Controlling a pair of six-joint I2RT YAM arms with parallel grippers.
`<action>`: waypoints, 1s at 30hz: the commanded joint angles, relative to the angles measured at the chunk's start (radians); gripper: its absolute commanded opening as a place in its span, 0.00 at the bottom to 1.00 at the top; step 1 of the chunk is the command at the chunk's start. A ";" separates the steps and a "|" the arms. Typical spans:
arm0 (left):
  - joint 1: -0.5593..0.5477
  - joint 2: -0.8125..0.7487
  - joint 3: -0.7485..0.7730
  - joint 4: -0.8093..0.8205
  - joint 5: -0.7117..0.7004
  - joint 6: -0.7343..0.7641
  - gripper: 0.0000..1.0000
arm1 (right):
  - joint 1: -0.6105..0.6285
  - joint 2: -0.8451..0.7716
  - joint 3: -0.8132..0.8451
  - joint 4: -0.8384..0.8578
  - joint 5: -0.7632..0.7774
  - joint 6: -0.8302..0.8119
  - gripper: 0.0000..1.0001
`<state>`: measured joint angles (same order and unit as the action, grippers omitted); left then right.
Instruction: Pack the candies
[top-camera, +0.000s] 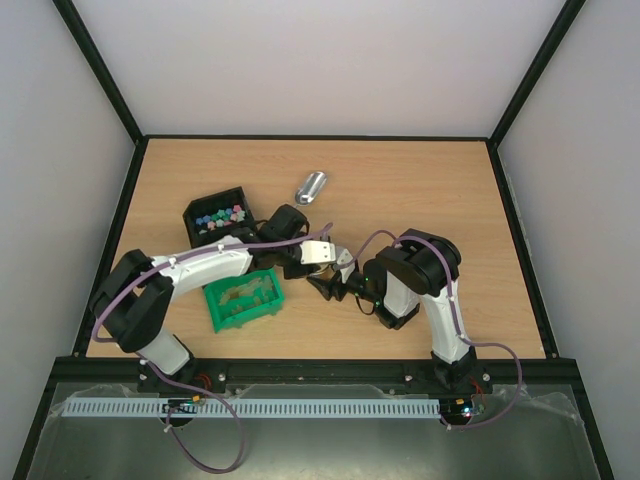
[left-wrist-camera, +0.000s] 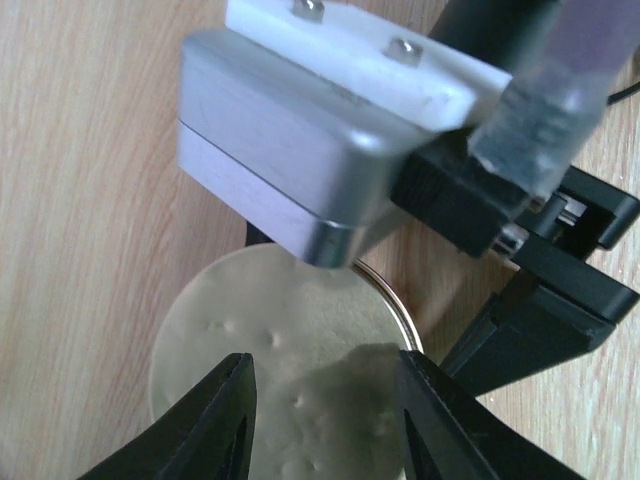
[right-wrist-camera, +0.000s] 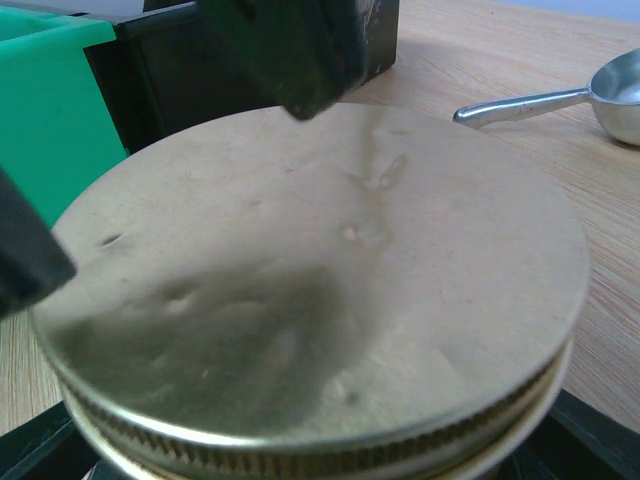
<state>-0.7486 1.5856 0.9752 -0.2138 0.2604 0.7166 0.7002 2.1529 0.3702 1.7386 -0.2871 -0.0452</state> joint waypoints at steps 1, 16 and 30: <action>-0.005 -0.001 -0.031 0.014 0.001 0.014 0.43 | 0.019 0.081 -0.038 0.160 -0.067 0.079 0.52; -0.021 -0.028 -0.039 -0.003 0.042 -0.051 0.54 | 0.020 0.085 -0.034 0.160 -0.066 0.080 0.52; 0.000 -0.029 -0.101 0.057 -0.068 -0.034 0.35 | 0.020 0.080 -0.039 0.160 -0.073 0.075 0.51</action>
<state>-0.7666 1.5772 0.9051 -0.1719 0.2306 0.6735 0.7006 2.1555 0.3702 1.7397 -0.2882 -0.0589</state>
